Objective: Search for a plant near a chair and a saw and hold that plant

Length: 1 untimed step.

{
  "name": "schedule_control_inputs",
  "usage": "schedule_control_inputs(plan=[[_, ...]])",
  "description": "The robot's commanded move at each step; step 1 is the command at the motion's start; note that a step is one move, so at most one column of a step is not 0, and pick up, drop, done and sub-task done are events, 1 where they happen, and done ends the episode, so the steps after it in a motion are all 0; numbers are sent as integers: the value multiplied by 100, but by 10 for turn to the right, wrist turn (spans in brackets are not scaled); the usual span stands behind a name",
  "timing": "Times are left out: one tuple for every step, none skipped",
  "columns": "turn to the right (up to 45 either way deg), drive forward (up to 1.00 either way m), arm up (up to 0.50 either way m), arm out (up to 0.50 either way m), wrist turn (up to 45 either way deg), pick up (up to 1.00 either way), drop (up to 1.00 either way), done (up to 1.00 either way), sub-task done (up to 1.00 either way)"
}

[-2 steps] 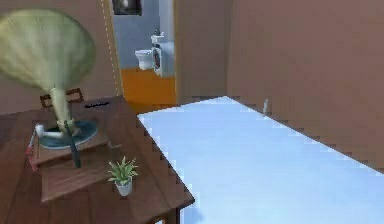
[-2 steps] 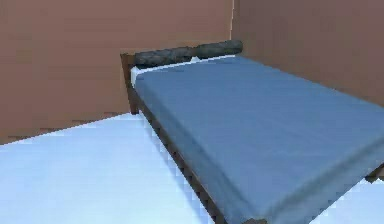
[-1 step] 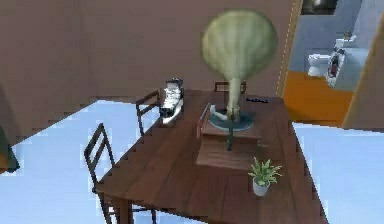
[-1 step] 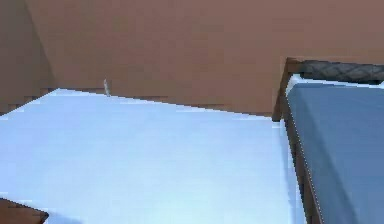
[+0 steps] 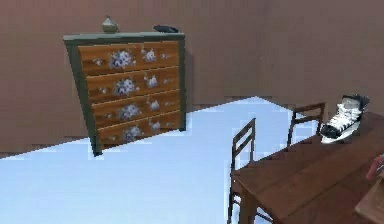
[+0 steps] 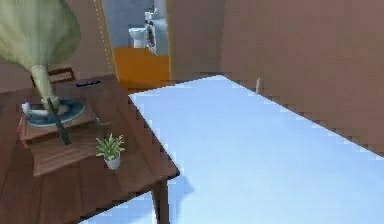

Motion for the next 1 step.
schedule_control_inputs(plan=[[-210, 0, 0, 0, 0, 0, 0, 0, 0]])
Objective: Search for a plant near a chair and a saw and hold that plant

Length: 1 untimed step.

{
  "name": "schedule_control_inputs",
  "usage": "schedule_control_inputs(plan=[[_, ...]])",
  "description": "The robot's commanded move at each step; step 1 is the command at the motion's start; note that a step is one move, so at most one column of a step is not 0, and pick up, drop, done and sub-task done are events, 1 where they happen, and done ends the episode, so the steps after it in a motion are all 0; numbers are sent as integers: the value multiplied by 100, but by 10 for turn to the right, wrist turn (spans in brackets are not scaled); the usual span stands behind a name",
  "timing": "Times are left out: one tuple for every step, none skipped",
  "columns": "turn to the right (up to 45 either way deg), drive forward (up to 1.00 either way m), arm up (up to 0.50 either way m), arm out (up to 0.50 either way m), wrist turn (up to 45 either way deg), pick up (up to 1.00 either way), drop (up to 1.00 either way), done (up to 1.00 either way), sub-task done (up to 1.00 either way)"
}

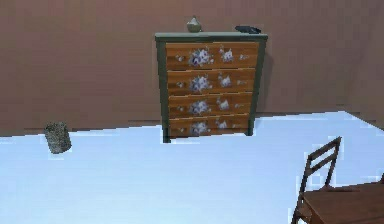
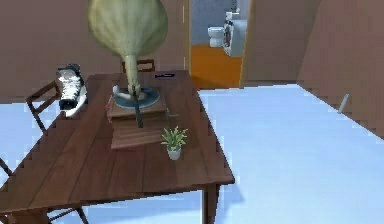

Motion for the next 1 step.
schedule_control_inputs(plan=[[0, 0, 50, 0, 0, 0, 0, 0, 0]])
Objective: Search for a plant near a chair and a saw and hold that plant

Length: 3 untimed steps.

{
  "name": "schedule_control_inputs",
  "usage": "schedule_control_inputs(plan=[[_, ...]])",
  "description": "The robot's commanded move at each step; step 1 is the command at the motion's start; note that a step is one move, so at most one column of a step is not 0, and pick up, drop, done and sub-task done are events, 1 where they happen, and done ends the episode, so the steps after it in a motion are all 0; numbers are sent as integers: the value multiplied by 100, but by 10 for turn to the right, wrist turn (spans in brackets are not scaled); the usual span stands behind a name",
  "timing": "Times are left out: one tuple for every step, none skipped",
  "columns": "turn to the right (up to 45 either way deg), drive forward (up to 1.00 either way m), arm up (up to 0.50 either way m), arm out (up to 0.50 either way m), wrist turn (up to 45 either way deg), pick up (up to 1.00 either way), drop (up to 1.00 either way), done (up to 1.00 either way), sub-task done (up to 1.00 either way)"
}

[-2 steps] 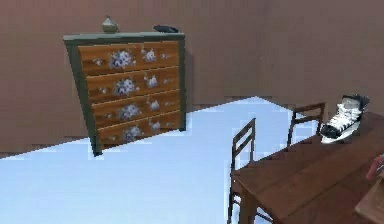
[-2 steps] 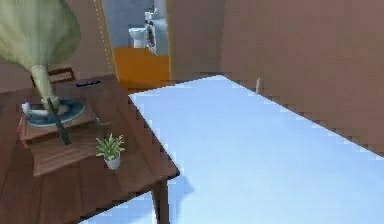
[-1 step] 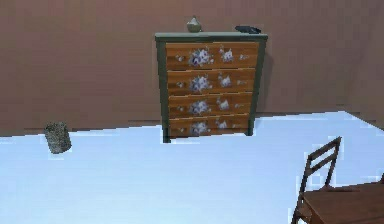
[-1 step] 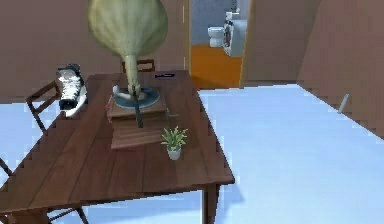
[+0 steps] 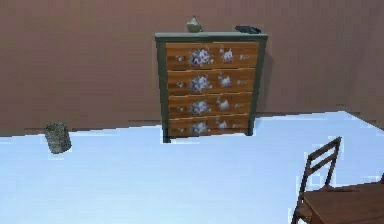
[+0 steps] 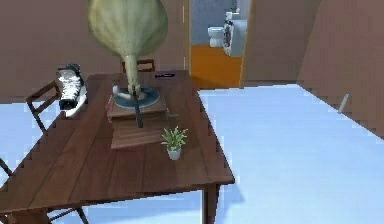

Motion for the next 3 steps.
schedule_control_inputs(plan=[[0, 0, 34, 0, 0, 0, 0, 0, 0], [0, 0, 0, 42, 0, 0, 0, 0, 0], [0, 0, 0, 0, 450, 0, 0, 0, 0]])
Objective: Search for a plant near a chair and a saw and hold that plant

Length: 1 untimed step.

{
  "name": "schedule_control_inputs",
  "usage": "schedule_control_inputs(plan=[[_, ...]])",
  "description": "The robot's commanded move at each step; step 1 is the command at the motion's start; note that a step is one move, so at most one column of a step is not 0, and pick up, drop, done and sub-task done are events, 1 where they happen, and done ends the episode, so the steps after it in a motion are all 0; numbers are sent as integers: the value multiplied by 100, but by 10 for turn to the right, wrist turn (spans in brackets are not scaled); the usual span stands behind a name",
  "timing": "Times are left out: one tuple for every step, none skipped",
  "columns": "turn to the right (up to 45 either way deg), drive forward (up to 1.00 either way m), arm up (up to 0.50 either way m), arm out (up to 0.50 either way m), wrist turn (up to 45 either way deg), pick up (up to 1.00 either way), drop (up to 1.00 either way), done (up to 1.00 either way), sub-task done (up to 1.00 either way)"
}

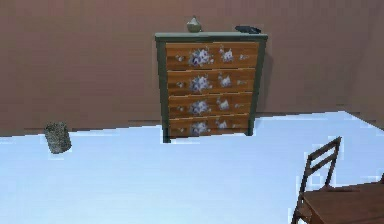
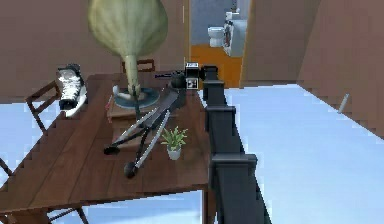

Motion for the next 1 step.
schedule_control_inputs(plan=[[0, 0, 0, 0, 450, 0, 0, 0, 0]])
